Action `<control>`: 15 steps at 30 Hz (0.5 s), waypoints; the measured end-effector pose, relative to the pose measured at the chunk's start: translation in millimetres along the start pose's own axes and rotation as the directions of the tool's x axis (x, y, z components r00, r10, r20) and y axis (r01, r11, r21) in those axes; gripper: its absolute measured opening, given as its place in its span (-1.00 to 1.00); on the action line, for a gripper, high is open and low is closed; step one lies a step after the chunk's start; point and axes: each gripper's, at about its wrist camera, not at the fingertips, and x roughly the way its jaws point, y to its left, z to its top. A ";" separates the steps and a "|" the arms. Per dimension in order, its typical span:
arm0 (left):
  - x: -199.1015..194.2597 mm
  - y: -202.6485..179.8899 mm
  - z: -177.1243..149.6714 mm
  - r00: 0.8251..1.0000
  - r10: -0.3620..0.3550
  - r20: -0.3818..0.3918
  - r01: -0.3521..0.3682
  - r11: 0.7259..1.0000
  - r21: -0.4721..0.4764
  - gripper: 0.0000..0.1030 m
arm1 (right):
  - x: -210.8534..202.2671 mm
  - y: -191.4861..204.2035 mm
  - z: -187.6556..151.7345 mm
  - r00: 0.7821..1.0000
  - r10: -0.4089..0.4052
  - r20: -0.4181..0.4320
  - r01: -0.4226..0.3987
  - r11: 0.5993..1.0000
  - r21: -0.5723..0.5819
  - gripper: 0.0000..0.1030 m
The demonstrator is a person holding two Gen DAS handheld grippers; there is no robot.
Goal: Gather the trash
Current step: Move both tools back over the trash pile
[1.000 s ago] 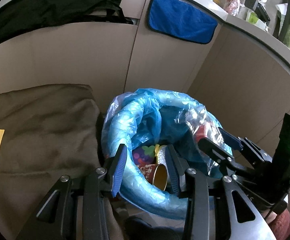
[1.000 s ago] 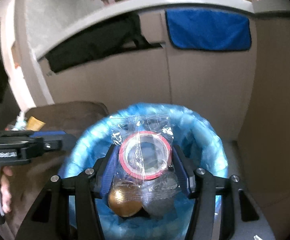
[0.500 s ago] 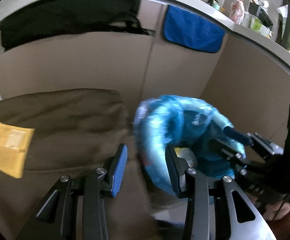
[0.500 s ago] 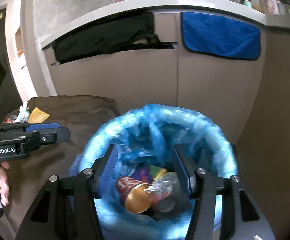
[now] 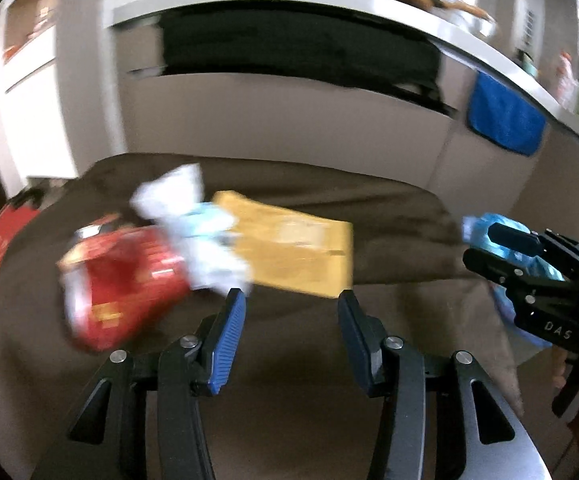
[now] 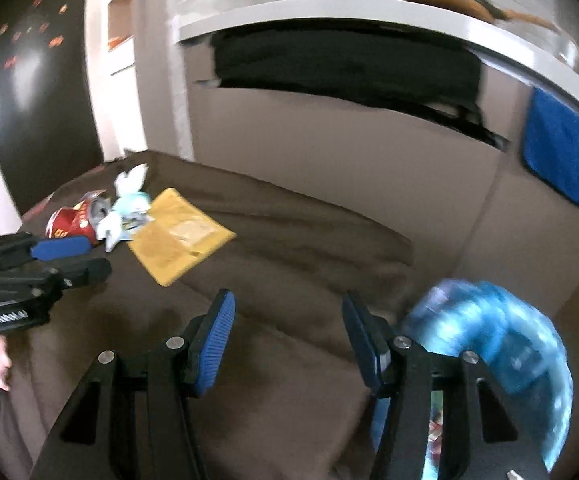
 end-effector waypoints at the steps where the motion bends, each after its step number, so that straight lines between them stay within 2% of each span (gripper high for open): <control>1: -4.0 14.1 -1.8 1.000 0.011 0.001 -0.011 1.000 -0.013 -0.05 | 3.8 11.1 3.2 1.000 0.000 0.000 0.000 1.000 -0.022 0.03; 3: -9.5 38.8 -5.6 1.000 0.031 0.004 -0.031 0.999 -0.040 -0.05 | 15.8 40.6 12.6 1.000 0.005 -0.004 -0.005 0.997 -0.072 0.03; 7: -19.1 87.9 -13.7 0.997 0.081 -0.001 -0.081 0.991 -0.103 -0.04 | 42.8 76.2 30.8 0.997 0.056 -0.052 -0.059 0.996 -0.070 0.03; 10: -22.5 112.0 -20.1 0.994 0.104 -0.008 -0.105 0.985 -0.135 0.07 | 60.5 96.1 43.1 0.986 0.151 -0.067 -0.155 0.985 -0.074 0.03; 12: -25.9 125.9 -24.5 0.995 0.100 -0.006 -0.100 0.984 -0.149 0.28 | 71.8 109.3 53.7 0.978 0.201 -0.061 -0.206 0.976 -0.077 0.03; 15: -28.2 141.0 -28.1 0.996 0.086 0.004 -0.084 0.981 -0.176 0.38 | 93.7 132.9 72.4 0.980 0.184 -0.069 -0.190 0.977 -0.094 0.03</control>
